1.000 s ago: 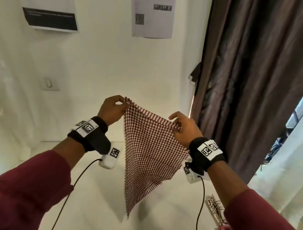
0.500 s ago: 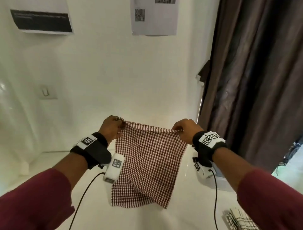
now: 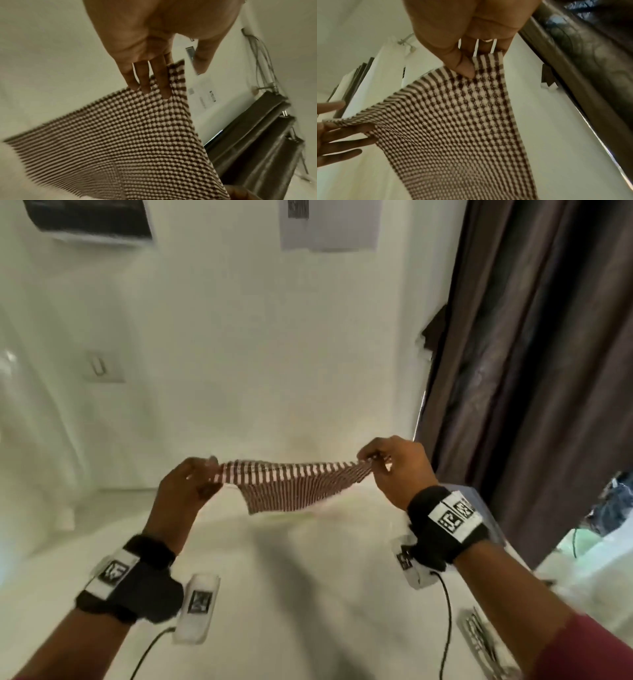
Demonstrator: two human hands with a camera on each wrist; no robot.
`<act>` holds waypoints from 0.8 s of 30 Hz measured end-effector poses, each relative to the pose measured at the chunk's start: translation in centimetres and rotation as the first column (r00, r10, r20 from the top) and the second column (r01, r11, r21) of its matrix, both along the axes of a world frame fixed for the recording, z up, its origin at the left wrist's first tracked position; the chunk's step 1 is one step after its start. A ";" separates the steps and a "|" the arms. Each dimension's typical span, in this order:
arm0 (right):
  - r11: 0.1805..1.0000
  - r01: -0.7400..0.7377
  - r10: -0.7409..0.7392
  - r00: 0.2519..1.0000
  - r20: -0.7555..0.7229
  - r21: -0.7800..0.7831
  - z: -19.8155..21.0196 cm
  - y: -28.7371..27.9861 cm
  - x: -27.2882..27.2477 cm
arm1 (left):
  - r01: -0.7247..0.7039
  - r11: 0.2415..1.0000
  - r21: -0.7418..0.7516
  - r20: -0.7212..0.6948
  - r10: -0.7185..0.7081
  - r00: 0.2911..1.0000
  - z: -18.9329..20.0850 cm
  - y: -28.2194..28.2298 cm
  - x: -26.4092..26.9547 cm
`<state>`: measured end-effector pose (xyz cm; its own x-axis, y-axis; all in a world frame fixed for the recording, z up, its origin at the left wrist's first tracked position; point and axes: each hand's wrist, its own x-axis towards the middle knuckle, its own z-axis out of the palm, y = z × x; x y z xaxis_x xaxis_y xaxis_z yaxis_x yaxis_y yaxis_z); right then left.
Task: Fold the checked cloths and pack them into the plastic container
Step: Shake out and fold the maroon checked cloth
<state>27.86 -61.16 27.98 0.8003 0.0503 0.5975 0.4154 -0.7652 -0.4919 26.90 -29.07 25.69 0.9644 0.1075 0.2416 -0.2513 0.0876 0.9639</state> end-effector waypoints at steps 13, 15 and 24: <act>0.936 -0.309 -0.040 0.383 -0.923 -0.168 -26.9 2.6 -20.7 | 0.408 0.455 0.792 -0.541 0.210 0.815 -26.4 0.7 -19.8; 0.948 -0.270 -0.022 0.481 -0.877 -0.171 -27.6 3.8 -20.8 | 0.431 0.440 0.788 -0.531 0.130 0.838 -26.0 0.1 -20.0; 0.965 -0.206 -0.054 0.458 -0.887 -0.165 -28.4 5.3 -21.0 | 0.512 0.177 0.840 -0.522 0.010 0.853 -26.4 -0.8 -20.7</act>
